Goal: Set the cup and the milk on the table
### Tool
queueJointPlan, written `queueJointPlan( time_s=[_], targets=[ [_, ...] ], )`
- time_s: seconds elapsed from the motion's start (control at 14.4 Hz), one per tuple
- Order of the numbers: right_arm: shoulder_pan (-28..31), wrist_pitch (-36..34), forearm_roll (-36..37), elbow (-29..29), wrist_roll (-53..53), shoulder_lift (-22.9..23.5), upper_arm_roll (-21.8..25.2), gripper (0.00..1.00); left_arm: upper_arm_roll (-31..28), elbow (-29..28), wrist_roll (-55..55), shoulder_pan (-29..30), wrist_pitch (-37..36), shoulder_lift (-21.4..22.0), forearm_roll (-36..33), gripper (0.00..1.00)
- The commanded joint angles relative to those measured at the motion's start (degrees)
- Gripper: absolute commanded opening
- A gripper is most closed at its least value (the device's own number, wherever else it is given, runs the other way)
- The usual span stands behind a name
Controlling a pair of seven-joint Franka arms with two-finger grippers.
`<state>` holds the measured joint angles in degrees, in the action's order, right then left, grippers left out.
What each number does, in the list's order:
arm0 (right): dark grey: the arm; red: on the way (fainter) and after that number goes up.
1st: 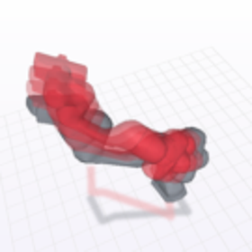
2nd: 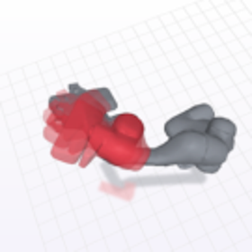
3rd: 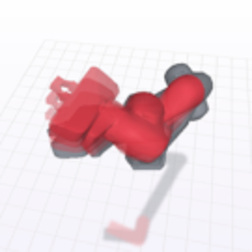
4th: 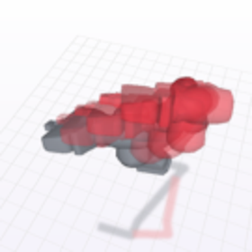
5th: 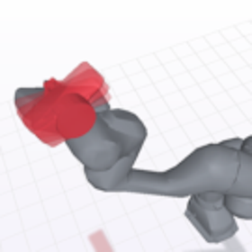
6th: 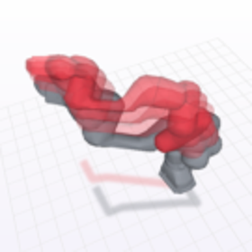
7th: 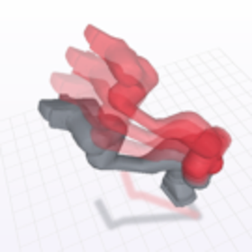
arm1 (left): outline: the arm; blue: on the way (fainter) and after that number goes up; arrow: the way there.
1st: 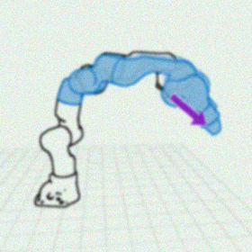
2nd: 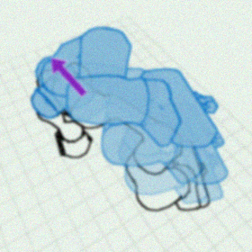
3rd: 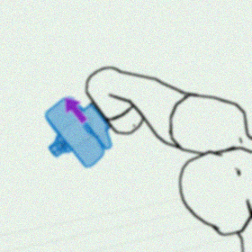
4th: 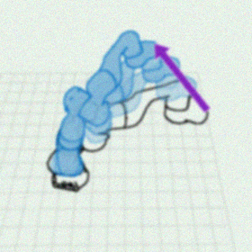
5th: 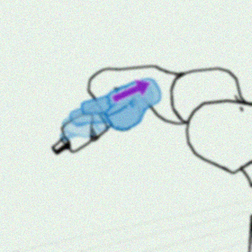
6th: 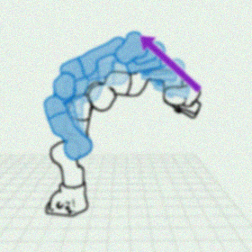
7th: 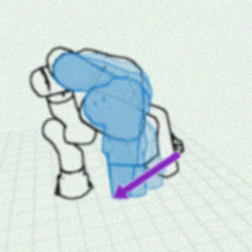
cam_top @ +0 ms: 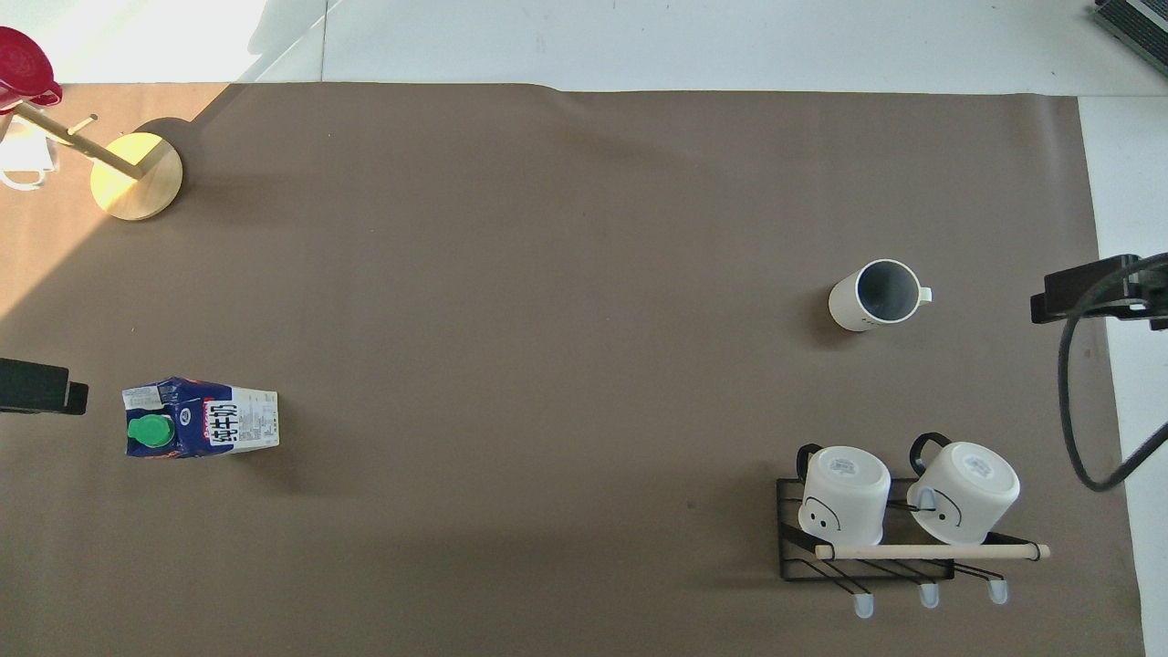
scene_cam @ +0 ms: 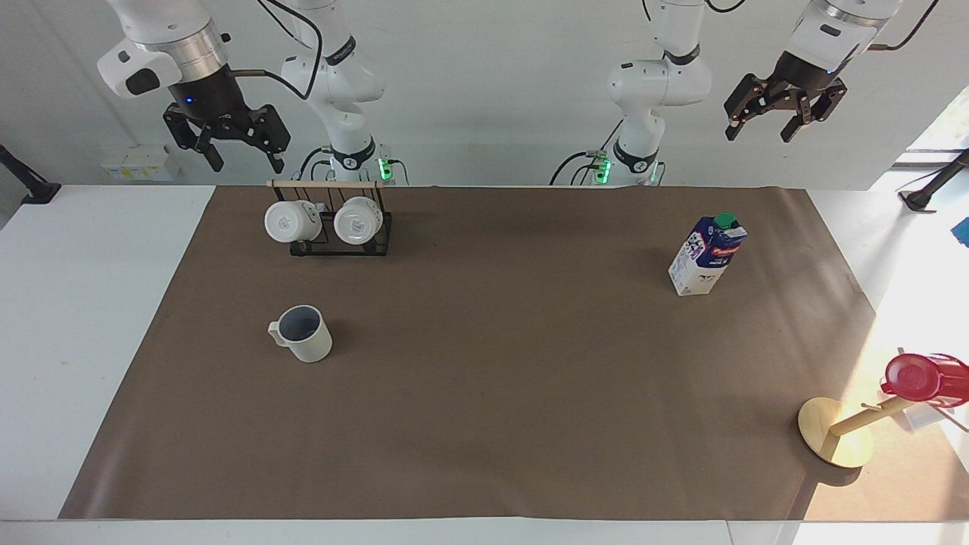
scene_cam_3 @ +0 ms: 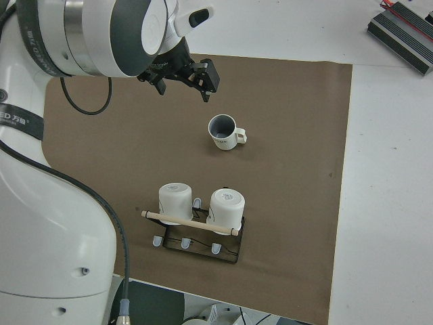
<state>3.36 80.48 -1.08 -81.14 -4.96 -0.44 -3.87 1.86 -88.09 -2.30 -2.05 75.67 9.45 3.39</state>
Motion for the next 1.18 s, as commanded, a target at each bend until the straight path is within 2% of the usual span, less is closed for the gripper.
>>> queueJointPlan(
  time_s=[0.0,0.9,1.11],
  targets=[
    [0.7,1.3,-1.0,-1.0,0.8,-0.6,0.0,1.0,-0.4,0.4,-0.2,-0.3,-1.0,0.1,-0.1,1.0],
    [0.7,1.4,-1.0,-1.1,0.8,-0.6,0.1,1.0,-0.4,0.4,-0.2,-0.3,-1.0,0.1,-0.1,1.0],
    [0.8,5.7,-0.6,-3.1,0.8,-1.2,0.1,1.0,-0.4,0.5,-0.2,-0.3,-1.0,0.1,-0.1,1.0]
  ],
)
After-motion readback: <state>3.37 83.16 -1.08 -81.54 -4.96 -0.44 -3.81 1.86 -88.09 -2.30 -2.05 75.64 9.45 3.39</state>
